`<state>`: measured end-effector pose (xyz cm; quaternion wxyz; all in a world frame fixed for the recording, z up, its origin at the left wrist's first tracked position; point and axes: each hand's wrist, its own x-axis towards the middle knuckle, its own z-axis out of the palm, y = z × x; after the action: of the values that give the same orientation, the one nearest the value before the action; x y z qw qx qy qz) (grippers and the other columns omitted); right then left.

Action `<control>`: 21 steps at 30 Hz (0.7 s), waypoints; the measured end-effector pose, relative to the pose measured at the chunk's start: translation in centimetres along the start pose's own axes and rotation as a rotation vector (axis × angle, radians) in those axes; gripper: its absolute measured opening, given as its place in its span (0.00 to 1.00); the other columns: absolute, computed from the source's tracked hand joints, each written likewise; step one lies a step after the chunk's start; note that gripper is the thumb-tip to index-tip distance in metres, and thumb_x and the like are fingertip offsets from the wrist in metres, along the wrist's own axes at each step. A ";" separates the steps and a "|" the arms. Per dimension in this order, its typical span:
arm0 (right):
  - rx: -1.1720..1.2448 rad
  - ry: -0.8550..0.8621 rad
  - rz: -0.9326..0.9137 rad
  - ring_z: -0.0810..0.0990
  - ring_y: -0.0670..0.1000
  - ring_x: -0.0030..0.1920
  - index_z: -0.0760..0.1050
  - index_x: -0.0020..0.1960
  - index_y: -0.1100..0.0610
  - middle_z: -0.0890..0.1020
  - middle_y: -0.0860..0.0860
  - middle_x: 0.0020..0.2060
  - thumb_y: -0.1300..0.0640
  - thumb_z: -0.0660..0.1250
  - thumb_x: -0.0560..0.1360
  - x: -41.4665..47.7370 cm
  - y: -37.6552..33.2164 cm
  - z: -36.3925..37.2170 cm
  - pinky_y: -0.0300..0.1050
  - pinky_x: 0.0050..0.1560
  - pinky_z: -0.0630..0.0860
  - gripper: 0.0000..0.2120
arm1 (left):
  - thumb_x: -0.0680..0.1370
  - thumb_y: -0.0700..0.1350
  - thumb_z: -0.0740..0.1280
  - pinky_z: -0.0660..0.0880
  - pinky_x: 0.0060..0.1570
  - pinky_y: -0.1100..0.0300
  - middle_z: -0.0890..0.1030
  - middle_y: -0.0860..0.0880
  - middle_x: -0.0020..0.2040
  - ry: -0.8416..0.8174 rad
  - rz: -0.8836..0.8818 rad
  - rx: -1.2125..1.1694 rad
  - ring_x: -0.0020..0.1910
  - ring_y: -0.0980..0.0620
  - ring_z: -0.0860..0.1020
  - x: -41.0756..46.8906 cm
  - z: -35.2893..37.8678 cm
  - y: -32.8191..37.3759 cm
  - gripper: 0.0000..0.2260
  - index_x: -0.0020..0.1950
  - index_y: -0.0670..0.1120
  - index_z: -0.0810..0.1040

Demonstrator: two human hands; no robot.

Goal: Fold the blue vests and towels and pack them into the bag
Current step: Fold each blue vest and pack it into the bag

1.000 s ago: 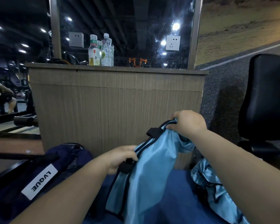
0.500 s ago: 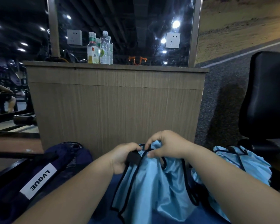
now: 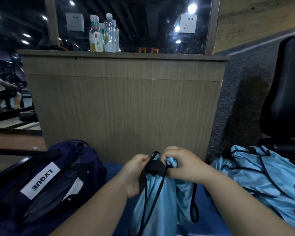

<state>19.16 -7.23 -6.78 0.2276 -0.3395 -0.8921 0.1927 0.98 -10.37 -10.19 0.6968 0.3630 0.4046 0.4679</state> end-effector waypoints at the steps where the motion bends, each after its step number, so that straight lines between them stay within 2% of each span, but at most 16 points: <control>1: 0.078 0.024 0.012 0.79 0.46 0.49 0.78 0.42 0.47 0.78 0.44 0.46 0.58 0.67 0.65 -0.2 0.5 0.2 0.48 0.53 0.76 0.09 | 0.79 0.47 0.59 0.77 0.41 0.56 0.81 0.40 0.45 -0.005 0.004 -0.004 0.41 0.45 0.80 0.1 0.0 -0.3 0.14 0.54 0.39 0.79; 3: 0.186 0.067 0.027 0.80 0.45 0.48 0.80 0.44 0.49 0.81 0.46 0.47 0.61 0.67 0.68 -0.5 1.5 0.6 0.44 0.53 0.76 0.09 | 0.74 0.42 0.65 0.78 0.42 0.55 0.80 0.39 0.45 -0.017 0.023 0.014 0.41 0.44 0.80 0.5 -0.2 -0.9 0.10 0.52 0.39 0.79; 5: 0.262 0.108 0.016 0.80 0.44 0.48 0.81 0.46 0.53 0.83 0.47 0.47 0.66 0.67 0.73 -0.7 2.1 1.0 0.39 0.53 0.75 0.10 | 0.70 0.39 0.69 0.79 0.43 0.55 0.82 0.38 0.47 -0.013 0.035 0.076 0.42 0.43 0.81 1.1 -0.4 -1.1 0.13 0.53 0.37 0.81; 7: 0.312 0.159 0.007 0.80 0.42 0.50 0.81 0.48 0.53 0.83 0.44 0.47 0.68 0.68 0.75 -0.6 2.6 1.2 0.33 0.54 0.73 0.11 | 0.72 0.38 0.70 0.78 0.42 0.56 0.82 0.39 0.47 -0.024 0.045 0.141 0.42 0.44 0.81 1.7 -0.3 -1.2 0.15 0.58 0.37 0.80; 9: 0.312 0.188 -0.002 0.79 0.38 0.53 0.80 0.52 0.48 0.83 0.41 0.48 0.66 0.69 0.75 -0.4 3.1 1.5 0.29 0.56 0.70 0.14 | 0.75 0.37 0.68 0.79 0.38 0.59 0.83 0.41 0.44 -0.054 0.048 0.169 0.39 0.47 0.82 2.2 0.0 -1.0 0.08 0.52 0.39 0.82; 11: 0.230 0.184 -0.013 0.77 0.36 0.57 0.77 0.56 0.39 0.81 0.39 0.53 0.62 0.71 0.75 0.0 4.0 1.6 0.29 0.59 0.69 0.19 | 0.77 0.35 0.64 0.79 0.36 0.61 0.83 0.41 0.43 -0.050 0.035 0.191 0.38 0.48 0.82 2.7 0.4 -0.6 0.07 0.50 0.40 0.82; 13: 0.115 0.168 -0.008 0.75 0.36 0.59 0.76 0.57 0.36 0.79 0.38 0.55 0.59 0.71 0.75 0.5 4.8 1.6 0.31 0.61 0.69 0.19 | 0.78 0.35 0.64 0.79 0.42 0.58 0.82 0.38 0.50 -0.063 0.037 0.231 0.45 0.45 0.82 3.2 0.7 0.1 0.11 0.58 0.40 0.81; 15: 0.019 0.170 0.011 0.76 0.38 0.56 0.79 0.56 0.40 0.78 0.37 0.52 0.58 0.71 0.75 1.0 5.6 1.4 0.37 0.60 0.72 0.16 | 0.78 0.38 0.66 0.77 0.54 0.52 0.80 0.36 0.58 -0.075 0.047 0.296 0.54 0.43 0.79 3.8 0.9 0.8 0.15 0.64 0.42 0.78; 18: -0.053 0.273 0.011 0.77 0.40 0.51 0.81 0.51 0.44 0.76 0.36 0.46 0.58 0.71 0.74 1.6 6.3 1.1 0.42 0.54 0.74 0.11 | 0.76 0.42 0.68 0.69 0.67 0.45 0.76 0.34 0.63 -0.117 0.055 0.348 0.61 0.41 0.76 4.8 1.6 2.3 0.19 0.67 0.41 0.75; 21: 0.004 0.503 -0.038 0.77 0.41 0.49 0.80 0.45 0.43 0.79 0.38 0.44 0.61 0.73 0.72 1.9 6.9 1.0 0.39 0.50 0.74 0.12 | 0.76 0.45 0.67 0.73 0.61 0.49 0.79 0.37 0.59 -0.122 0.050 0.279 0.58 0.41 0.78 6.0 1.8 3.4 0.18 0.64 0.40 0.77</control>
<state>20.95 -1.32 -10.57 0.4467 -0.3594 -0.8132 0.0997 2.79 -3.94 -7.79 0.6512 0.4938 0.4135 0.4015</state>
